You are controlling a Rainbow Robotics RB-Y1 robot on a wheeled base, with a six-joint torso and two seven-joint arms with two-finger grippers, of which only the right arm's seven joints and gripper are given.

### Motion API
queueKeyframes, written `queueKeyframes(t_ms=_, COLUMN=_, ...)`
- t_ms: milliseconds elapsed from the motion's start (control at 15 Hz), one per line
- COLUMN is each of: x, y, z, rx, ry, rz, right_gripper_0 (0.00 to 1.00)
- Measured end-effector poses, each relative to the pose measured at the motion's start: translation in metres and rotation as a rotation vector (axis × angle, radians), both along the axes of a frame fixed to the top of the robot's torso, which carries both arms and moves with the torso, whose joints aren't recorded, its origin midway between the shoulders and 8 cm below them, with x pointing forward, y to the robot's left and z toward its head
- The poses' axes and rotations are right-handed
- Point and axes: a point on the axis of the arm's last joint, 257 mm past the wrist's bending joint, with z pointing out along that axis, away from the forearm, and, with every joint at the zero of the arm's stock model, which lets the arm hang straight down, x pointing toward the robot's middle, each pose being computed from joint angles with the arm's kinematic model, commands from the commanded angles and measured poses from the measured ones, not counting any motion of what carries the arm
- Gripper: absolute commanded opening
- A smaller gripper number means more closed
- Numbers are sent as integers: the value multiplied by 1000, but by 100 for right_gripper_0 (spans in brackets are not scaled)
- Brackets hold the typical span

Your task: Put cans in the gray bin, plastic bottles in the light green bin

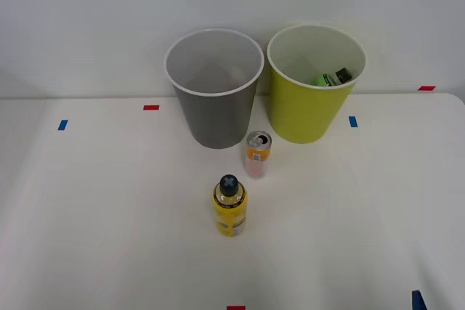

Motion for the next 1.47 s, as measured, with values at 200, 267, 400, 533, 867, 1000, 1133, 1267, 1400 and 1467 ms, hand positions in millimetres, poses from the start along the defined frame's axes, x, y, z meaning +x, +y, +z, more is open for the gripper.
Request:
queueKeyframes(t_ms=200, x=-1, y=6, z=-2, rx=-18, ry=6, rz=10, right_gripper_0=100)
queueKeyframes(t_ms=267, x=-1, y=9, z=-3, rx=-21, ry=8, rz=12, right_gripper_0=100)
queueKeyframes(t_ms=400, x=-3, y=15, z=-5, rx=-29, ry=11, rz=10, right_gripper_0=100)
queueKeyframes(t_ms=533, x=-4, y=20, z=-6, rx=-51, ry=11, rz=3, right_gripper_0=100)
queueKeyframes(t_ms=867, x=-6, y=17, z=-6, rx=-96, ry=7, rz=-33, right_gripper_0=100)
queueKeyframes(t_ms=1000, x=-8, y=16, z=-7, rx=-93, ry=13, rz=-36, right_gripper_0=100)
queueKeyframes(t_ms=1133, x=-10, y=15, z=-8, rx=-95, ry=16, rz=-40, right_gripper_0=100)
queueKeyframes(t_ms=1267, x=-10, y=15, z=-8, rx=-95, ry=16, rz=-41, right_gripper_0=100)
queueKeyframes(t_ms=1400, x=-10, y=15, z=-8, rx=-95, ry=16, rz=-42, right_gripper_0=100)
queueKeyframes(t_ms=1467, x=-10, y=15, z=-8, rx=-96, ry=16, rz=-42, right_gripper_0=100)
